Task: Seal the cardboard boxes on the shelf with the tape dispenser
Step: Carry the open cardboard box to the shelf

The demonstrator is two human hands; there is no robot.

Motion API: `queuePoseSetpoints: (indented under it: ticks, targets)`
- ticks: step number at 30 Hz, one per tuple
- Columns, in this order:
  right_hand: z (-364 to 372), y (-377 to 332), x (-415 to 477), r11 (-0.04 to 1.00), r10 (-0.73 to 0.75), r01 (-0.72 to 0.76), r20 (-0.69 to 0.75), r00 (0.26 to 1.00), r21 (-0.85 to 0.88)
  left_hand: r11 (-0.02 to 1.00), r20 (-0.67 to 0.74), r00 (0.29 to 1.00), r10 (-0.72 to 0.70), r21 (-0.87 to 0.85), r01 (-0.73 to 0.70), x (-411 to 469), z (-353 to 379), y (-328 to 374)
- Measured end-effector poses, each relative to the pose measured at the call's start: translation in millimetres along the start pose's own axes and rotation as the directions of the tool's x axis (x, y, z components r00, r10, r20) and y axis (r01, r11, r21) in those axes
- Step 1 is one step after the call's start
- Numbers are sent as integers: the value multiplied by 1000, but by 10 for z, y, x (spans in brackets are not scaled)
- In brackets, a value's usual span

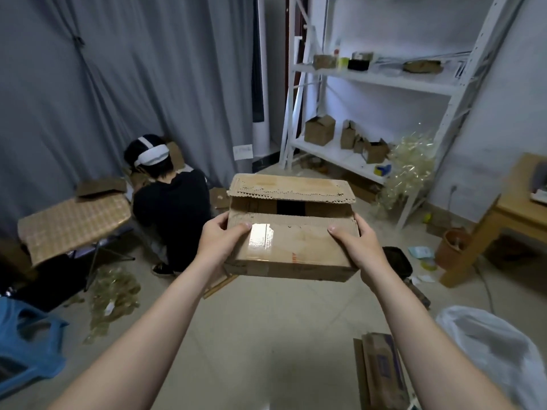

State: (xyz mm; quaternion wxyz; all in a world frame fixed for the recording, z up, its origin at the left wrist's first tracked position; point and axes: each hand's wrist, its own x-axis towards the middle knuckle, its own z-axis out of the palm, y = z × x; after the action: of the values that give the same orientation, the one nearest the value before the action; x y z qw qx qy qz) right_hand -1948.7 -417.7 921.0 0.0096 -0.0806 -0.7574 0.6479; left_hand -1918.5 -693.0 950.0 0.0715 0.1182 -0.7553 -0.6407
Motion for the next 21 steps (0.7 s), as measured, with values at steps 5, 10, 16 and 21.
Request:
queuePoseSetpoints:
  ticks: [5, 10, 16, 21]
  targets:
    - [-30, -276, 1060, 999, -36, 36, 2, 999, -22, 999, 11, 999, 39, 11, -39, 1036, 328, 231]
    - [15, -435, 1862, 998, -62, 62, -29, 998, -13, 997, 35, 997, 64, 35, -65, 1924, 526, 361]
    - [151, -432, 2819, 998, -56, 57, -79, 995, 10, 996, 86, 993, 87, 11, -88, 3078, 840, 357]
    - [425, -363, 3840, 1000, -7, 5, -118, 993, -13, 999, 115, 992, 49, 15, -51, 4251, 1071, 185]
